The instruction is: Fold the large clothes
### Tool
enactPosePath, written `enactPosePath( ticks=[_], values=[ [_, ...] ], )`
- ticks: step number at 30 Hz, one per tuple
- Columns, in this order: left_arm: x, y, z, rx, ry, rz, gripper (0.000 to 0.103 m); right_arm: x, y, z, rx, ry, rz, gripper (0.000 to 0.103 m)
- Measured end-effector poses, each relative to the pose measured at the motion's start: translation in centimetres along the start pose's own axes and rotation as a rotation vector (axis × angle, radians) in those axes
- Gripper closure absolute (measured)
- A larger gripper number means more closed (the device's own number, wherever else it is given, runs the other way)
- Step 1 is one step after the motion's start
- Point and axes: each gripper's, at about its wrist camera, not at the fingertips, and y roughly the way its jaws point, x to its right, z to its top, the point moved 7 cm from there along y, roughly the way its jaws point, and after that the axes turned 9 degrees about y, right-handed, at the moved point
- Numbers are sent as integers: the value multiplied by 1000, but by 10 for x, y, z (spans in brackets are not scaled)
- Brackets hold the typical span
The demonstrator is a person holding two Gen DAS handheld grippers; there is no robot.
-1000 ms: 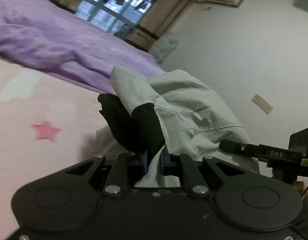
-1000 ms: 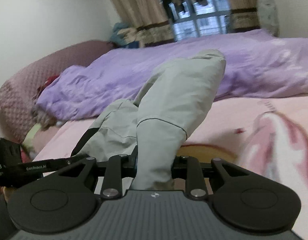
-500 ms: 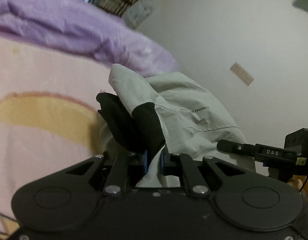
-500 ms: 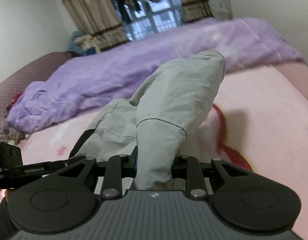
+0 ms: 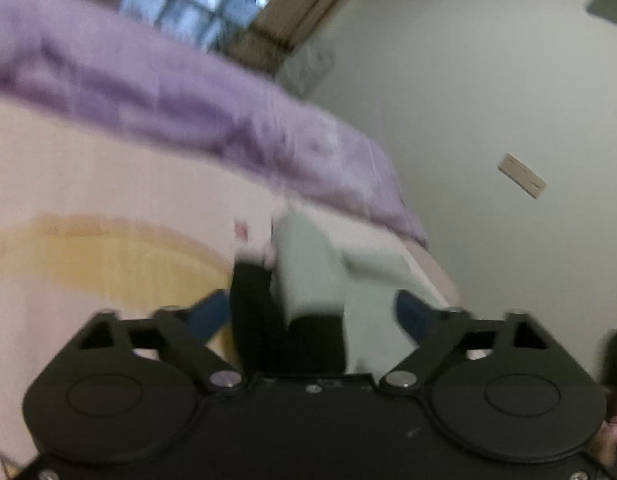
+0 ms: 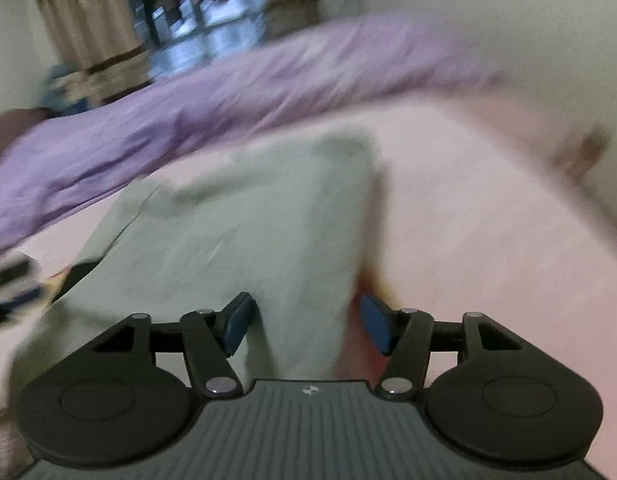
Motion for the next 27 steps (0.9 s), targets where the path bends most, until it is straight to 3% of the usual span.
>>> enactPosePath(
  ticks=[2,5,7,11,14,16,18,20,22,25,27],
  values=[
    [19,-2,20,76,66,36,0,-19,-17,11,143,-84,-112,43],
    [42,18,43,167,176,178,0,-50,-25,21,282,-127,-125,55],
    [47,46,41,146,213,195,0,-62,-6,23,256,-106,-100,59],
    [27,89,9,-27,119,126,0,-62,52,6,115,-72,-102,59],
    [4,103,-14,-90,162,222,0,-57,67,-8,132,-95,-120,57],
    [-19,121,-29,-188,49,196,0,-58,66,-12,133,-101,-119,51],
    [-30,119,-24,-162,-22,171,0,-62,65,-13,132,-117,-109,46],
    [-28,117,-23,-186,4,176,0,-62,62,-12,131,-113,-100,46],
    [-15,107,-18,-181,108,207,0,-62,49,-8,109,-89,-78,46],
    [14,60,-9,-101,314,220,0,-59,15,-9,87,-34,-53,46],
    [27,30,-8,-41,355,237,0,-57,-11,-18,98,-20,-68,43]
  ],
)
